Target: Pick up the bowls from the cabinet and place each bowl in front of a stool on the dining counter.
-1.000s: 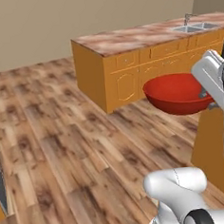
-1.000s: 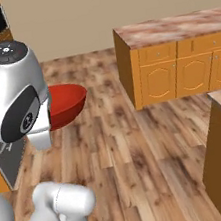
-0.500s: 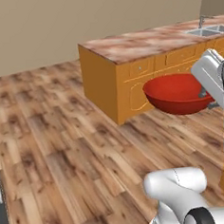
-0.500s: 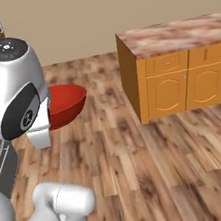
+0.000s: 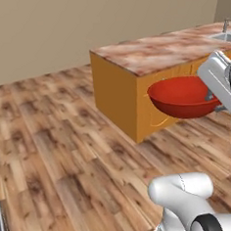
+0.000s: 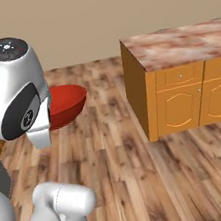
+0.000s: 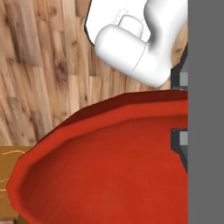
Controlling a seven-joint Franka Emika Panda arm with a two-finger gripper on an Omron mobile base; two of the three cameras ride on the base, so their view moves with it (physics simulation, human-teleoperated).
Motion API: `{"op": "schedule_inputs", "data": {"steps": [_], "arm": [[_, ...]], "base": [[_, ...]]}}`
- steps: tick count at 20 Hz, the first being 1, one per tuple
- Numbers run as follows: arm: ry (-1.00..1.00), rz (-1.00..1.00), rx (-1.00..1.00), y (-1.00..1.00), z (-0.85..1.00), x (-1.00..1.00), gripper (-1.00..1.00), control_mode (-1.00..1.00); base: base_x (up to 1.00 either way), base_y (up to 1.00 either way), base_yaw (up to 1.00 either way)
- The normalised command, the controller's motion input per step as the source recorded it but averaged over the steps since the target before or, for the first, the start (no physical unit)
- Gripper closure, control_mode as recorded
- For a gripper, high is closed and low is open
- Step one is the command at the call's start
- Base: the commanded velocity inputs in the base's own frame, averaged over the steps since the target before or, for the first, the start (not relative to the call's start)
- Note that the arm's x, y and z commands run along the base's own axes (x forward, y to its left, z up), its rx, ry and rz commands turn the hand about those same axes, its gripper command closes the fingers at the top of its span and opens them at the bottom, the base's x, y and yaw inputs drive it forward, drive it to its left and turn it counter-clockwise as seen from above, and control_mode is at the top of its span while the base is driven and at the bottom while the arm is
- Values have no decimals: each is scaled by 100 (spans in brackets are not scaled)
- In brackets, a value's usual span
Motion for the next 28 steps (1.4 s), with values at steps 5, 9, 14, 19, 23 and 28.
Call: {"op": "schedule_inputs", "data": {"steps": [5,9,14,19,23,28], "arm": [[0,0,0,0,0,0,100,100],[0,0,0,0,0,0,100,100],[0,0,0,0,0,0,100,100],[0,0,0,0,0,0,100,100],[0,0,0,0,0,0,100,100],[0,0,0,0,0,0,100,100]], "base": [[100,46,0],[100,47,0],[100,61,0],[100,77,0],[100,78,0],[100,61,-6]]}}
